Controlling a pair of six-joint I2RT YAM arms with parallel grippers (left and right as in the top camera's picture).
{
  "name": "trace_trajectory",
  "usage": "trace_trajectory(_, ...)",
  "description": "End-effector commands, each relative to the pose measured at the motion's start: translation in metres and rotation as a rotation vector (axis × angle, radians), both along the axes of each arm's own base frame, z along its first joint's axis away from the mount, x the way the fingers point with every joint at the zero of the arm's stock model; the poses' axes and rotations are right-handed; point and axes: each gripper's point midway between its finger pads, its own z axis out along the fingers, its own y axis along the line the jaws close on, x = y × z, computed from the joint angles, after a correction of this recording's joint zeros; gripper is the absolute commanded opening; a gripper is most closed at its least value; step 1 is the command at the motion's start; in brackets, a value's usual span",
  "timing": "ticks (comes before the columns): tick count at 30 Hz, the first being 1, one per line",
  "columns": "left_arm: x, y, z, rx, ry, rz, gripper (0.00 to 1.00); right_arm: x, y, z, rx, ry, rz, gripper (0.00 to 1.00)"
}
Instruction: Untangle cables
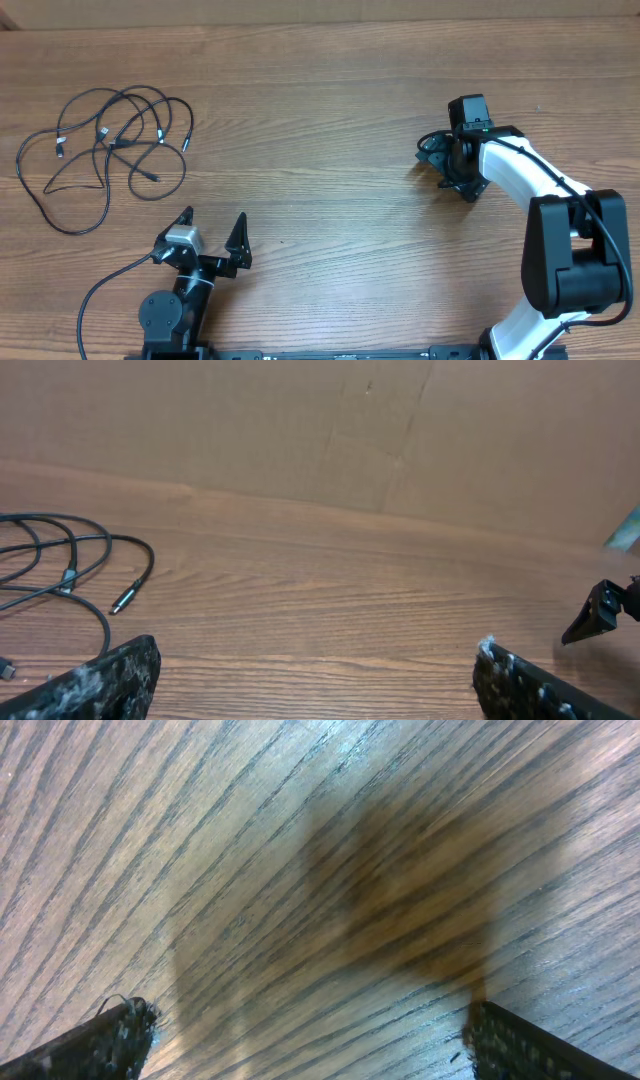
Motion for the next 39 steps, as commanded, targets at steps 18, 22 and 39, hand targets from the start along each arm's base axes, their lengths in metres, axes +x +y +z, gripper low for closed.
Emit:
trace_trajectory(18,0.003,0.028,-0.005,0.014,0.015,0.165,1.0,-0.011,-0.001,-0.015,-0.004,0.048,0.002,1.0)
trace_trajectory(22,0.003,0.044,-0.004,0.086,0.008,0.254,0.99,-0.011,-0.001,-0.015,-0.004,0.048,0.002,1.0)
trace_trajectory(39,0.003,0.043,-0.005,0.101,0.007,0.248,1.0,-0.011,-0.001,-0.015,-0.004,0.048,0.002,1.0)
